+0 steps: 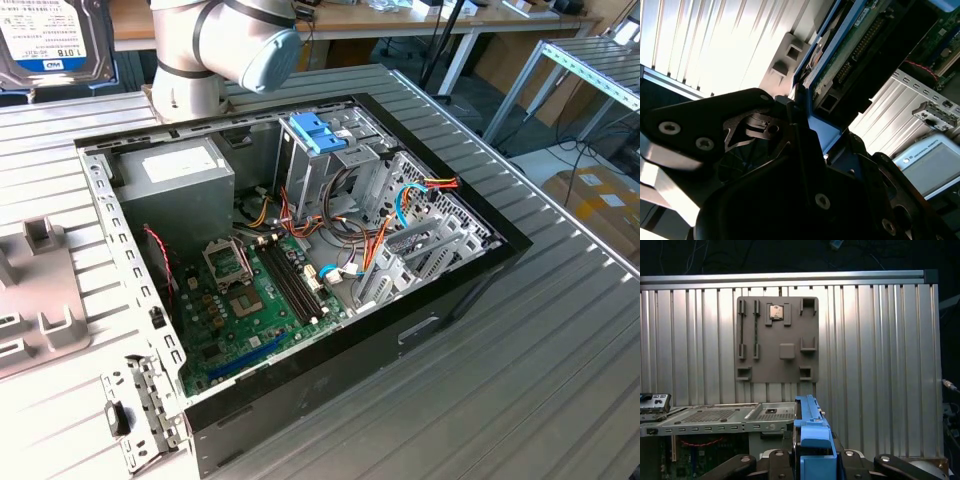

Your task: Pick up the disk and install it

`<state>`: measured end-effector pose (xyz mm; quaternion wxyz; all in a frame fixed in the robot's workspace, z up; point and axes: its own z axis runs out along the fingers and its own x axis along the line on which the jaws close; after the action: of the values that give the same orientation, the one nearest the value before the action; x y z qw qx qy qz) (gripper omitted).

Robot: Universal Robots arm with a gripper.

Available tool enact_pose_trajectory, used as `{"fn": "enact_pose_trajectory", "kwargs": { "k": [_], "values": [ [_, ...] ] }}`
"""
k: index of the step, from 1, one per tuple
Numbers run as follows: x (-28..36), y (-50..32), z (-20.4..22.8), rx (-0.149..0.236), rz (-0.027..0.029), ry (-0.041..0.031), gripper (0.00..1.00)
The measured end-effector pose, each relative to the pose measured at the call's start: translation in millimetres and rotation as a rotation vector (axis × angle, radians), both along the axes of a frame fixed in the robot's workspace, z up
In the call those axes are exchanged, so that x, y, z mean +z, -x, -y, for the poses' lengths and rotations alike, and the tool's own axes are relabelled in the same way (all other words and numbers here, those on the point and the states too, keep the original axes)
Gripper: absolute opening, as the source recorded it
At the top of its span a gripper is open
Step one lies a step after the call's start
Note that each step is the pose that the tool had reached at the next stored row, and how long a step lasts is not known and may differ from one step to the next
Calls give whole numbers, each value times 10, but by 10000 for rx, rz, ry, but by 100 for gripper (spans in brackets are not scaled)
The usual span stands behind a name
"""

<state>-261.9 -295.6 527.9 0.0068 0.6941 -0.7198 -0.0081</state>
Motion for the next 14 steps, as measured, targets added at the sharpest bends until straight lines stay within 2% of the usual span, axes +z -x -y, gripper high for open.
{"fn": "enact_pose_trajectory", "kwargs": {
  "k": [14],
  "values": [
    [-5,-132,0,0,-1,0,37]
  ]
}}
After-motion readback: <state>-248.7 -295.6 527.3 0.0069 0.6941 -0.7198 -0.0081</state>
